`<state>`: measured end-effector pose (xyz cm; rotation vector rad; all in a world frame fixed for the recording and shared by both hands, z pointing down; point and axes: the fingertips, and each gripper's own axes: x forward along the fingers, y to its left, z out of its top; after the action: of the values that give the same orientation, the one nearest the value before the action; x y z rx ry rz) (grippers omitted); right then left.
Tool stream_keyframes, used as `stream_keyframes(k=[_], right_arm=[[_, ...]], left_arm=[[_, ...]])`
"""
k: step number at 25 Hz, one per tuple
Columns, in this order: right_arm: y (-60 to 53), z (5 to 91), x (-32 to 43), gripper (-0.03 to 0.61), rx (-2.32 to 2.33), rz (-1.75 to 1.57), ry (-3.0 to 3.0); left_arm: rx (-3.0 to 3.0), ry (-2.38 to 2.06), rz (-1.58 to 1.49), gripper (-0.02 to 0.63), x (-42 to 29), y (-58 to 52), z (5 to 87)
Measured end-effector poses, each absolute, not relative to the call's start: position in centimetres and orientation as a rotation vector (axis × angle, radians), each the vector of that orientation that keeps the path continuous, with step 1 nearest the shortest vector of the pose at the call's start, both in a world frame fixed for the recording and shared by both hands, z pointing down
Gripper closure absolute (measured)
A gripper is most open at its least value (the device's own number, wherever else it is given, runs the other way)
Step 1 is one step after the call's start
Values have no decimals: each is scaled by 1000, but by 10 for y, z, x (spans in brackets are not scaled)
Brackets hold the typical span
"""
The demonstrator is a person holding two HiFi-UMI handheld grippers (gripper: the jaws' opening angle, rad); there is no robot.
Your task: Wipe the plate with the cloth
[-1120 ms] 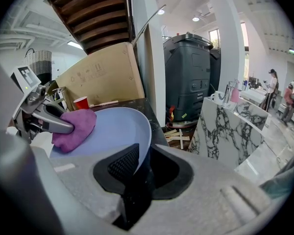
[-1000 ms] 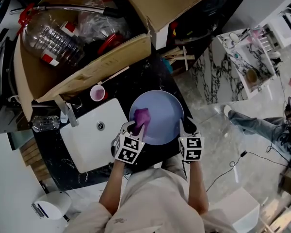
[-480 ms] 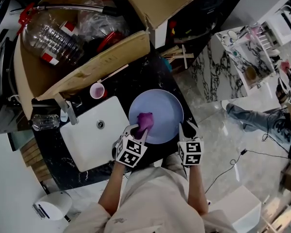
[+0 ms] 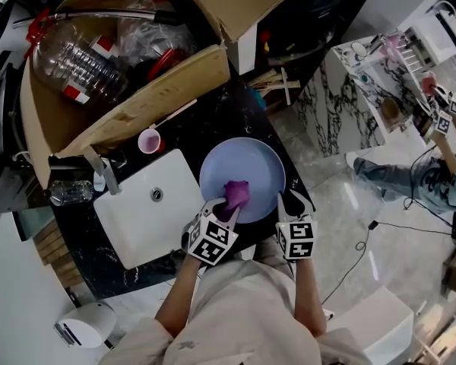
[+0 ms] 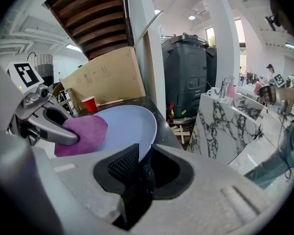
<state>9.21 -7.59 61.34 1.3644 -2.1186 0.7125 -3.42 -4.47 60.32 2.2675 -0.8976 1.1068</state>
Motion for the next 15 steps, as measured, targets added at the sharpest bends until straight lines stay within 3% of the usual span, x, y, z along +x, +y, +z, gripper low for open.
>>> stream_keyframes(k=[15], right_arm=[[-67, 614, 91, 508, 1356, 733, -2140]], left_arm=[[2316, -803, 1069, 555, 7, -38, 605]])
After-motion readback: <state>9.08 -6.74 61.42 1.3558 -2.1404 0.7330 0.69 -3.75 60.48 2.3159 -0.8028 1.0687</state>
